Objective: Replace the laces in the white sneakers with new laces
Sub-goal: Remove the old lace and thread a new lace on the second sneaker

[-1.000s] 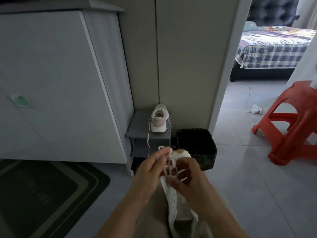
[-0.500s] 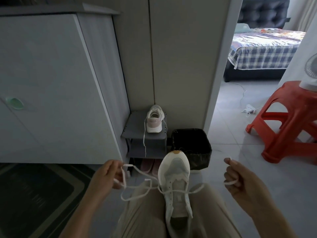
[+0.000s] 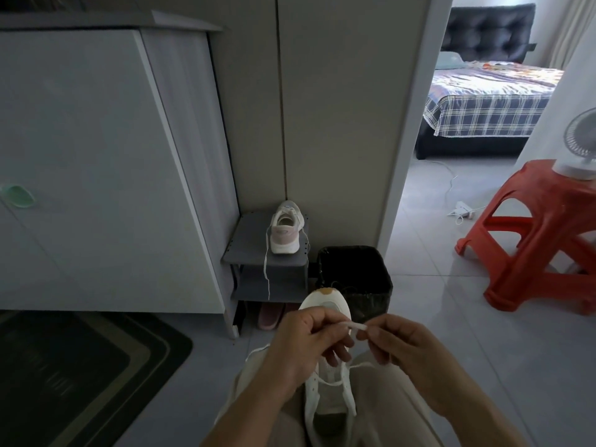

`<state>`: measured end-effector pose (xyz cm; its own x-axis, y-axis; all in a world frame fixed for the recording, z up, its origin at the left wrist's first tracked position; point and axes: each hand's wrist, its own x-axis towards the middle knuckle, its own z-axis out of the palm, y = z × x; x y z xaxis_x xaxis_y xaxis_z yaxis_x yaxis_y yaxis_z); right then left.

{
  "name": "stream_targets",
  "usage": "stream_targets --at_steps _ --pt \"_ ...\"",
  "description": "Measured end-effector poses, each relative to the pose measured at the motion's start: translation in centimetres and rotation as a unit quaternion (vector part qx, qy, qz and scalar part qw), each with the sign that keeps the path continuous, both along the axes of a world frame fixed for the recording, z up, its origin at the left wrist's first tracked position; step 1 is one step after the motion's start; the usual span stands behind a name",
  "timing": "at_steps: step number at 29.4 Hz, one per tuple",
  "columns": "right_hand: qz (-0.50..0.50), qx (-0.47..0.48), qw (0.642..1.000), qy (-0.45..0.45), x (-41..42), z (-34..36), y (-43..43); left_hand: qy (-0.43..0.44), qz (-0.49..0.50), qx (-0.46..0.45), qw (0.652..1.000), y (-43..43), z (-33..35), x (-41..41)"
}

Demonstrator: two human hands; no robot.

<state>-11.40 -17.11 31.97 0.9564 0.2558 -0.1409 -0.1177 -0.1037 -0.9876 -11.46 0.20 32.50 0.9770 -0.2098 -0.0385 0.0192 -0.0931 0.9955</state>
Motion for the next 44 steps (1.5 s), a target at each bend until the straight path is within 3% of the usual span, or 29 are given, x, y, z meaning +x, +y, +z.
stream_targets --at_steps 3,7,11,17,20,22,24,27,30,32,34,37,40,44 --pt "0.007 -0.031 0.999 0.007 0.1 -0.6 -0.4 0.008 -0.038 0.05 0.998 0.5 -0.2 -0.1" --pt "0.04 -0.062 0.997 -0.018 1.2 0.3 1.7 -0.068 -0.019 0.135 0.988 0.9 1.6 1.6" --pt "0.035 -0.078 0.991 -0.107 4.9 1.3 5.4 -0.102 0.134 -0.035 0.985 3.6 7.2 5.0" --pt "0.009 -0.077 0.985 -0.152 11.5 2.5 8.9 -0.194 0.224 -0.252 0.921 10.2 14.4 8.1" --pt "-0.08 -0.102 0.978 -0.16 14.8 2.3 7.6 -0.206 0.269 -0.309 0.889 12.7 14.0 8.6" --pt "-0.159 -0.086 0.97 -0.16 16.6 2.1 5.3 -0.188 0.294 -0.254 0.902 13.4 12.1 8.7" --pt "-0.228 -0.074 0.959 -0.154 17.6 1.5 2.0 -0.137 0.29 -0.131 0.938 12.7 9.2 8.4" --pt "-0.252 -0.126 0.953 -0.113 17.3 0.2 -2.4 -0.081 0.198 0.041 0.976 9.7 5.2 7.6" --pt "-0.183 -0.246 0.933 -0.188 14.1 -0.2 -2.7 -0.078 0.062 0.134 0.986 5.4 3.3 6.4" --pt "-0.073 -0.232 0.938 -0.246 10.5 0.6 -0.3 -0.096 0.012 0.177 0.98 2.6 2.6 5.9" --pt "0.027 -0.162 0.961 -0.221 7.3 1.0 2.1 -0.133 0.003 0.231 0.964 1.0 2.1 5.7" --pt "0.007 -0.015 0.995 -0.103 5.3 0.5 2.3 -0.118 0.005 0.249 0.961 0.5 1.5 5.6" --pt "0.002 -0.047 0.999 -0.022 4.6 -0.5 1.2 -0.094 0.007 0.236 0.967 0.6 0.4 5.0" --pt "-0.033 -0.098 0.995 -0.013 4.0 -1.7 0.7 -0.096 -0.063 0.232 0.966 0.2 -1.3 3.8"
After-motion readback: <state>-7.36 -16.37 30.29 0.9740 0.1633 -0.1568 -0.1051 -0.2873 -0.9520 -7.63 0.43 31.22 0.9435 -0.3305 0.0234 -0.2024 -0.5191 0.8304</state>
